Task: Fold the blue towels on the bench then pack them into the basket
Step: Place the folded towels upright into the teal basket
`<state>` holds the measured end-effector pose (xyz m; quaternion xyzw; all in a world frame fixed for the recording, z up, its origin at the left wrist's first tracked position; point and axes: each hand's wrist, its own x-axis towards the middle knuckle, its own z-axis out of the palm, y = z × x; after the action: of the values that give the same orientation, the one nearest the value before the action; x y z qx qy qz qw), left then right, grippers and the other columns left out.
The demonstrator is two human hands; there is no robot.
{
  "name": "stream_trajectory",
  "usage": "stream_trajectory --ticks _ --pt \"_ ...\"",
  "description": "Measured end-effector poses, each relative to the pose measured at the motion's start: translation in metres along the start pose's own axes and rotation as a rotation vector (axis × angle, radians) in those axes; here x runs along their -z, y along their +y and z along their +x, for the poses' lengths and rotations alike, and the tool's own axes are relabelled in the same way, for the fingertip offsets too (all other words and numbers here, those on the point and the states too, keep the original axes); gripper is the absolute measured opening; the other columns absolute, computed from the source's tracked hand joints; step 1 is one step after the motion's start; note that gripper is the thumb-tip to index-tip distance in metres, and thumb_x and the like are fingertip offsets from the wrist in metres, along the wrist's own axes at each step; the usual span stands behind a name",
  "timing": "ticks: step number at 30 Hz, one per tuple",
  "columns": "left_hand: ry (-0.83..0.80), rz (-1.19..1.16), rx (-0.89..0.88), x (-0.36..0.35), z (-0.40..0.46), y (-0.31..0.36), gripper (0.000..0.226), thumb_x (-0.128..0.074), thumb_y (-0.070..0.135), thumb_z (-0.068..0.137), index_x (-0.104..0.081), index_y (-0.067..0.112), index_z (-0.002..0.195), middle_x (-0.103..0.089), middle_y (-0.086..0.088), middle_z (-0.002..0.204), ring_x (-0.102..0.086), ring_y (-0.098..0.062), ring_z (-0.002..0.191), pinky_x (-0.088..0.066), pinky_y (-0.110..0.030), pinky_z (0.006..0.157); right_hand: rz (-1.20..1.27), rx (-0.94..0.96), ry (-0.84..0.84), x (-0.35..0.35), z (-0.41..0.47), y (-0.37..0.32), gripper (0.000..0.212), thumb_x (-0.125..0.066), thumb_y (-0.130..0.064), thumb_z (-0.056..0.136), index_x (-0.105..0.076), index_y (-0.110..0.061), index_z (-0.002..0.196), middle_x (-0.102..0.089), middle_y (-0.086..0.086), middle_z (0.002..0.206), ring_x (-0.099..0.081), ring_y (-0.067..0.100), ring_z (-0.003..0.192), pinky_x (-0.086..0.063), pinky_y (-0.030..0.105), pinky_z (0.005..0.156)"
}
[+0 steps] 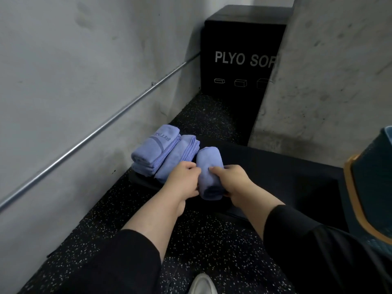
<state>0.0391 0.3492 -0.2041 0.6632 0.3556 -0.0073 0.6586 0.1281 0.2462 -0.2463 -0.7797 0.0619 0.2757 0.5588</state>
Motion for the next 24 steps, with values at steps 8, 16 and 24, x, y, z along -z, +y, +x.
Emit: stream_trajectory --ticks 8,16,24 --pt "-0.197 -0.137 0.013 -0.046 -0.032 0.034 0.044 -0.070 0.048 0.090 -0.066 0.013 0.117 -0.078 -0.009 0.100 -0.075 -0.027 0.095 -0.058 -0.043 0.088 -0.070 0.418 -0.040 0.098 -0.103 -0.008 0.033 -0.073 -0.032 0.090 -0.069 -0.022 0.120 -0.076 -0.007 0.101 -0.071 0.004 0.090 -0.058 0.025 0.079" --pt "-0.361 -0.333 -0.317 -0.121 -0.121 0.091 0.021 -0.066 0.021 0.091 -0.070 0.008 0.108 -0.078 -0.010 0.099 -0.076 -0.023 0.093 -0.059 -0.037 0.081 0.154 0.491 0.039 0.197 -0.168 -0.021 0.068 -0.077 -0.053 0.072 -0.058 -0.031 0.133 -0.072 -0.007 0.117 -0.070 0.010 0.107 -0.055 0.042 0.097" --pt "-0.512 -0.378 -0.444 -0.201 -0.160 0.112 0.043 -0.071 0.029 0.085 -0.069 0.001 0.119 -0.075 -0.016 0.113 -0.072 -0.032 0.106 -0.058 -0.044 0.094 0.163 0.580 0.113 0.298 -0.203 -0.035 0.076 -0.079 -0.045 0.068 -0.051 -0.036 0.139 -0.073 0.001 0.113 -0.071 0.021 0.105 -0.054 0.051 0.098"
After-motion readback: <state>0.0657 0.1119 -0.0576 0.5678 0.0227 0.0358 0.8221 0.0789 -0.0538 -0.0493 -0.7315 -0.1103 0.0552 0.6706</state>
